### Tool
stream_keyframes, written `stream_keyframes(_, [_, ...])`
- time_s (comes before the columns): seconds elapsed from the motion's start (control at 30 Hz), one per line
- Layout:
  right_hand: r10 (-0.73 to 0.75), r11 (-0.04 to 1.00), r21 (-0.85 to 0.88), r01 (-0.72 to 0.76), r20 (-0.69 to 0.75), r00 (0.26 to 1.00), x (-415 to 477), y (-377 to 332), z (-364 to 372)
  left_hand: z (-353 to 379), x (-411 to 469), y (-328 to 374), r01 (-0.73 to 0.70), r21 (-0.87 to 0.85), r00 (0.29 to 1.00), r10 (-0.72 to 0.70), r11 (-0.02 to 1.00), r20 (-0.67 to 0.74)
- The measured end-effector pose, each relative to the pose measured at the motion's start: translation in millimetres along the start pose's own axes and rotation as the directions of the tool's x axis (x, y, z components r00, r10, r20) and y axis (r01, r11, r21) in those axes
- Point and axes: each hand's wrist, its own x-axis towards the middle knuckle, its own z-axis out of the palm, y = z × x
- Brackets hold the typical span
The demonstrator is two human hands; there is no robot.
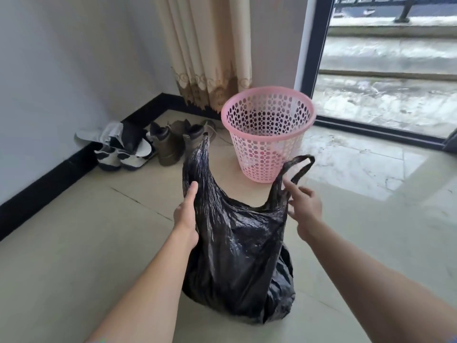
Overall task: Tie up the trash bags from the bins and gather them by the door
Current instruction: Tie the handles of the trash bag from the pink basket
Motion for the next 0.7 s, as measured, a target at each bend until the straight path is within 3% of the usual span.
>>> stream_keyframes(0.07, [-0.053,0.997,-0.061,0.052,-0.004,0.999,-6,12,-9,-2,-8,-3,-0.071,0.081,0.997,0.071,0.994,-0.006])
stream_keyframes(0.13, [0.049,0.992,-0.120,-0.027,0.181,0.982,-8,25,-13,-8,-7,-10,-0.069,0.125,0.998,0.070,0.990,0.001])
stream_keyframes(0.2, [0.190,0.962,-0.254,-0.102,0.350,0.917,-7,33,-12,-13,-5,-12,-0.029,0.106,1.000,0.028,0.994,0.012])
stream_keyframes(0.3, [0.214,0.929,-0.369,-0.030,0.468,0.857,-20,29,2,-11,-13,-7,0.046,0.052,0.998,-0.048,0.998,0.044])
stream_keyframes(0.37, [0.126,0.952,-0.306,0.030,0.479,0.868,-35,25,15,-9,-22,-5,0.071,0.008,0.995,-0.072,0.997,0.063])
stream_keyframes(0.43, [0.075,0.989,-0.147,-0.017,0.403,0.912,-38,21,23,-9,-25,-3,0.076,-0.033,0.995,-0.073,0.997,0.063])
stream_keyframes(0.6, [0.219,0.933,0.226,-0.280,0.261,0.940,-20,12,32,-1,-26,0,0.083,-0.108,0.995,-0.076,0.991,0.064])
stream_keyframes(0.7, [0.262,0.891,0.304,-0.336,0.259,0.930,-25,7,34,9,-37,0,0.097,-0.177,0.975,-0.058,0.979,0.214])
